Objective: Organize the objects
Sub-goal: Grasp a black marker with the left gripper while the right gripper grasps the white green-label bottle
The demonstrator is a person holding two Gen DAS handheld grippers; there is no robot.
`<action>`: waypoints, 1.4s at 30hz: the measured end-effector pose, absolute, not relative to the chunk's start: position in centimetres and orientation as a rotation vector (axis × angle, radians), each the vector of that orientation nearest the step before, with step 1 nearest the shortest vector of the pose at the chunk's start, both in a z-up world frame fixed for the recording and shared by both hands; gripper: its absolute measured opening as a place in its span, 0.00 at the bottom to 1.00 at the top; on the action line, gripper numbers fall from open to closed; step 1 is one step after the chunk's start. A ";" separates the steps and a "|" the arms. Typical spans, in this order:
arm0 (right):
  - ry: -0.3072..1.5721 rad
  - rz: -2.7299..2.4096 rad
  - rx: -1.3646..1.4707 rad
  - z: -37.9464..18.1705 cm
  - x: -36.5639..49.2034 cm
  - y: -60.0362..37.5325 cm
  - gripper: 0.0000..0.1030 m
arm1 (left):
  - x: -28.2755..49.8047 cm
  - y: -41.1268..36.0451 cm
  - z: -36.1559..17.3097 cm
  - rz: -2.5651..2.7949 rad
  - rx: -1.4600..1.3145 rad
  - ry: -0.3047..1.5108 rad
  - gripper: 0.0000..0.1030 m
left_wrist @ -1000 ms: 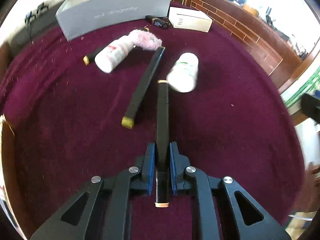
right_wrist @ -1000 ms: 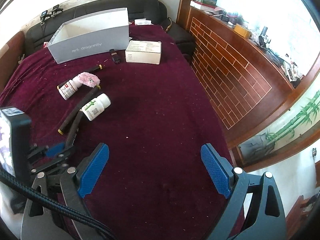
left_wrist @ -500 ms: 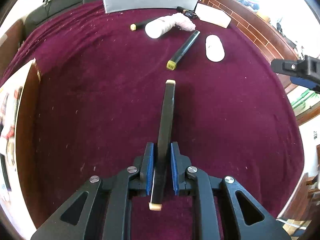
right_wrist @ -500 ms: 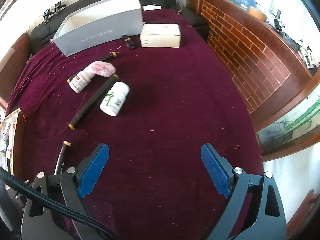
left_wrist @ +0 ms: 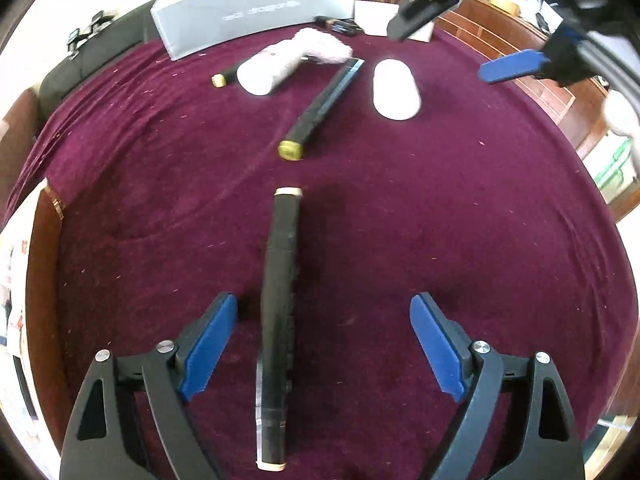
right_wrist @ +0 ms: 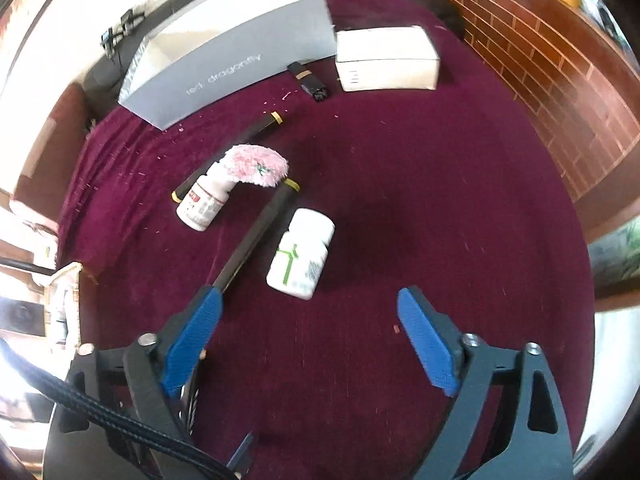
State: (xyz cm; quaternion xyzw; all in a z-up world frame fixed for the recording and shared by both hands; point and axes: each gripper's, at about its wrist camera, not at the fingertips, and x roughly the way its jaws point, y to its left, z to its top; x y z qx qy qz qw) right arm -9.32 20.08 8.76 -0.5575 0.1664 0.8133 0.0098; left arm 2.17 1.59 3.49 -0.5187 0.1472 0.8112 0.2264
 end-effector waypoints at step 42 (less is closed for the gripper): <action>-0.219 2.482 -1.751 6.1 -2.7 15.7 0.30 | 0.1 -1.8 5.6 2.255 -1.414 0.259 0.11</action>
